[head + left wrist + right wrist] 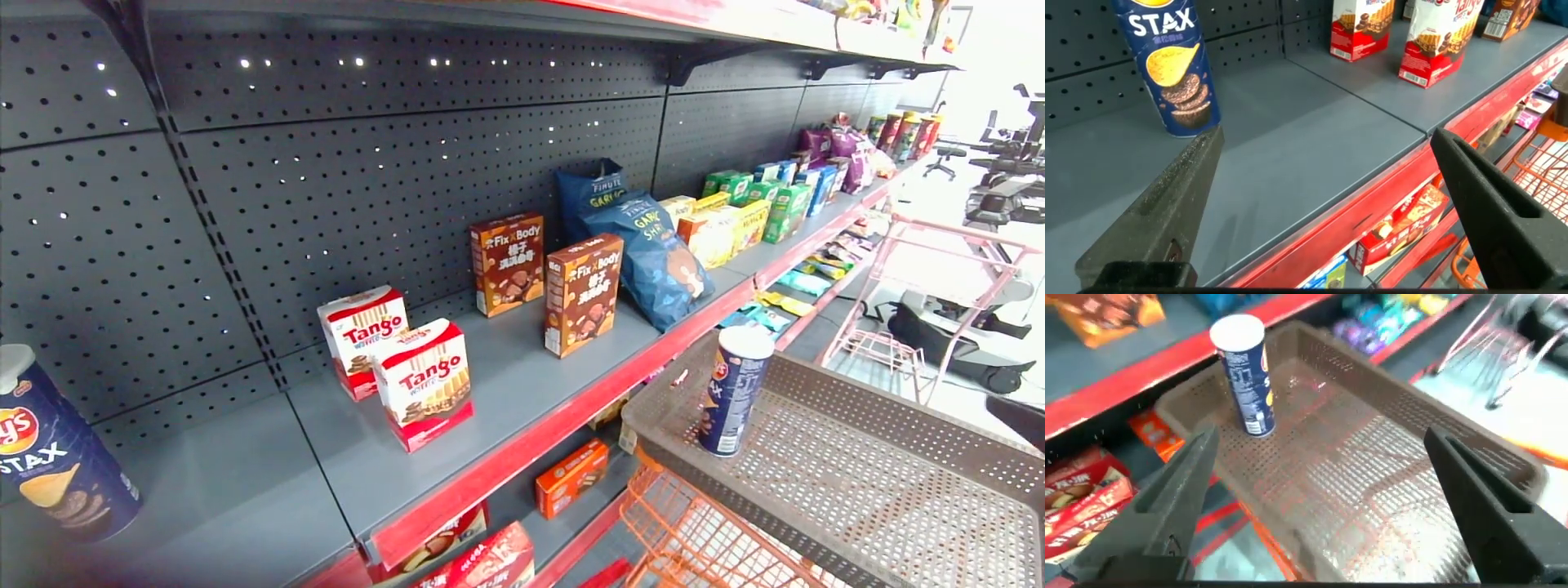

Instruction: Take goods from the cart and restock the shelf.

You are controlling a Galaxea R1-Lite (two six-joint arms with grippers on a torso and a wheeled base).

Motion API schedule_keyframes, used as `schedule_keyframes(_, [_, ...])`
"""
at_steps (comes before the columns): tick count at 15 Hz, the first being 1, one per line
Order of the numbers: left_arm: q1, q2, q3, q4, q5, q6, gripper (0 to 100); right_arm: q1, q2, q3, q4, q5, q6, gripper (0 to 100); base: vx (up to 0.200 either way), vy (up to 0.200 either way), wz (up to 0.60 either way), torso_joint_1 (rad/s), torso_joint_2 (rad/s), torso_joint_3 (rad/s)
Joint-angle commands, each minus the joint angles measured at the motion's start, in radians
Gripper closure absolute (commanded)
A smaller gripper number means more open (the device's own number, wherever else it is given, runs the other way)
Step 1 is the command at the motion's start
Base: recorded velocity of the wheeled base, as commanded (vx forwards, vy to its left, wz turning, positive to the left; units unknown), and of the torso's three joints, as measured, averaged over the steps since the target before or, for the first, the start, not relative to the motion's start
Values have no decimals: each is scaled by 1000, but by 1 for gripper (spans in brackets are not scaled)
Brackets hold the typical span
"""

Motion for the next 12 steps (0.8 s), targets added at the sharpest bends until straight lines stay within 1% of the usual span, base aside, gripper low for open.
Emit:
schedule_keyframes(1, [0,0,0,0,0,0,0,59,374,-5,-219,31,-7,0,0,0,0,0,0,0])
schedule_keyframes(2, [0,0,0,0,0,-2,0,85,466,-15,-286,32,-9,0,0,0,0,0,0,0])
schedule_keyframes(4, [0,0,0,0,0,0,0,102,593,-10,-409,52,-7,0,0,0,0,0,0,0])
schedule_keyframes(5, [0,0,0,0,0,0,0,103,627,-7,-447,68,-7,0,0,0,0,0,0,0])
schedule_keyframes(6, [0,0,0,0,0,0,0,105,697,4,-527,85,-9,0,0,0,0,0,0,0])
schedule_keyframes(10, [0,0,0,0,0,-2,0,117,818,24,-628,89,-24,0,0,0,0,0,0,0])
schedule_keyframes(12, [0,0,0,0,0,0,0,135,874,28,-707,89,-24,0,0,0,0,0,0,0])
